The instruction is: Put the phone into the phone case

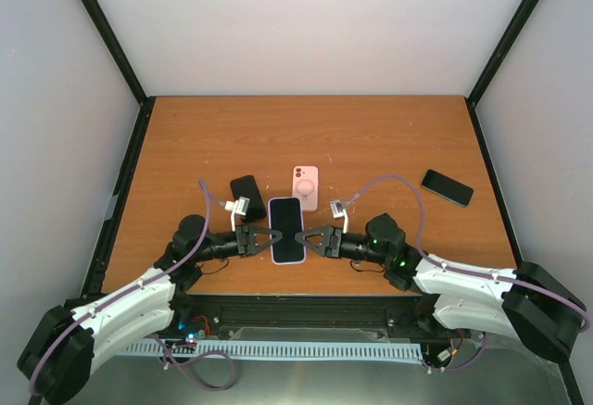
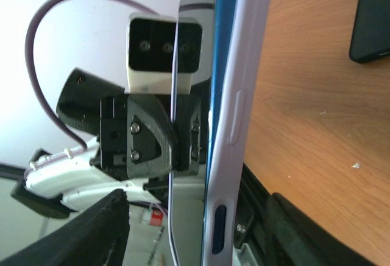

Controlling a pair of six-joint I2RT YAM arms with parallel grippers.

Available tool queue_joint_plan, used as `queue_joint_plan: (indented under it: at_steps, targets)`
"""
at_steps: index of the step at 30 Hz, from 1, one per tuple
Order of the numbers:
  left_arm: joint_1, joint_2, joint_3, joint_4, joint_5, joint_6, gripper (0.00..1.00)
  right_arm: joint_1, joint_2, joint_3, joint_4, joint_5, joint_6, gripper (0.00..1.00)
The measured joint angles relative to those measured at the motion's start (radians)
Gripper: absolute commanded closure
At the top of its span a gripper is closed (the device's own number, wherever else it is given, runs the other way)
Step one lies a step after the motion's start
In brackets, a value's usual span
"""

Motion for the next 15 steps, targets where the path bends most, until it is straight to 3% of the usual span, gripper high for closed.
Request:
queue_joint_plan:
  at_steps: [3, 11, 15]
  targets:
    - [0.0, -0.006, 0.0, -0.003, 0.0, 0.021, 1.0, 0.002, -0.014, -0.003, -0.012, -0.025, -0.005, 0.39]
    - [0.0, -0.005, 0.008, -0.007, -0.004, 0.065, 1.0, 0.002, -0.01, -0.007, -0.019, -0.087, 0.005, 0.59]
    - [0.0, -0.005, 0.015, -0.03, -0.018, 0.083, 1.0, 0.002, 0.006, -0.007, -0.013, -0.105, 0.032, 0.83]
